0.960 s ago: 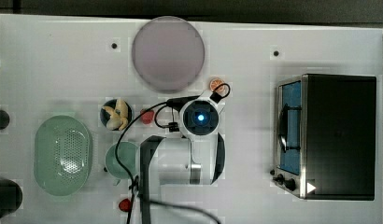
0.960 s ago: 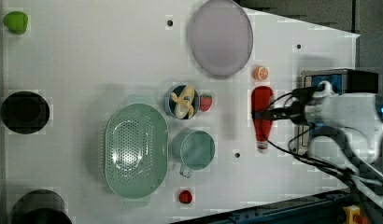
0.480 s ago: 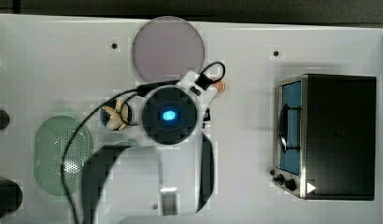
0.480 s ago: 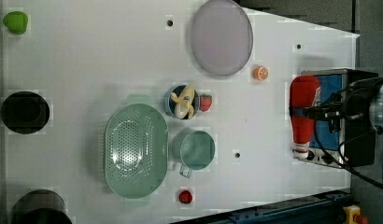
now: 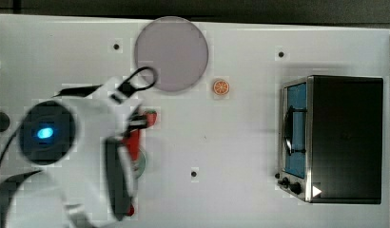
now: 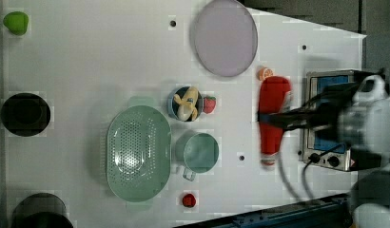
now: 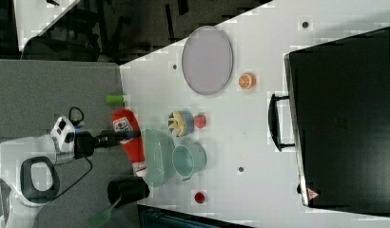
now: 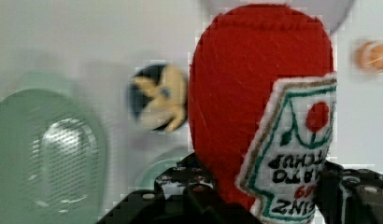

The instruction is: Pick Ketchup from the table and place it in strainer.

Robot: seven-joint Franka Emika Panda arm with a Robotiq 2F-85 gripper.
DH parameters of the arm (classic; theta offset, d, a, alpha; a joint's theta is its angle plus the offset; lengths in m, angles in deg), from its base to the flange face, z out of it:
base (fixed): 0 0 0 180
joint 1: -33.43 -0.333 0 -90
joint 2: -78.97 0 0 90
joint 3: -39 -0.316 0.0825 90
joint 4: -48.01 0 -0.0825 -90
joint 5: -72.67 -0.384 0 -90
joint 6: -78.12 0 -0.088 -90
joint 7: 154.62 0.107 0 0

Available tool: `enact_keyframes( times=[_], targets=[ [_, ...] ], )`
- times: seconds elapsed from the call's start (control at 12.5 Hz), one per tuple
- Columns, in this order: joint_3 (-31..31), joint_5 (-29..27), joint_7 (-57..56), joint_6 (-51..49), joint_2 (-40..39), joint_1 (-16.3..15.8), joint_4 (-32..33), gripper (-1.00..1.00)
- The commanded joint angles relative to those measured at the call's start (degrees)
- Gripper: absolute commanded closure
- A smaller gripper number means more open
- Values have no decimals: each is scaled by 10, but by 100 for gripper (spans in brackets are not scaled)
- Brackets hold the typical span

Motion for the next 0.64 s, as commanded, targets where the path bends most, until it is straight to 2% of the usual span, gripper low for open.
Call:
enact_keyframes(
  times=[0.08, 0.4, 0.64],
  targets=[
    [-53, -3, 163, 27, -30, -31, 5, -16],
    [-131, -2, 301, 129, -106, -42, 5, -16],
    [-157, 17, 384, 193, -175, -57, 6, -16]
  ],
)
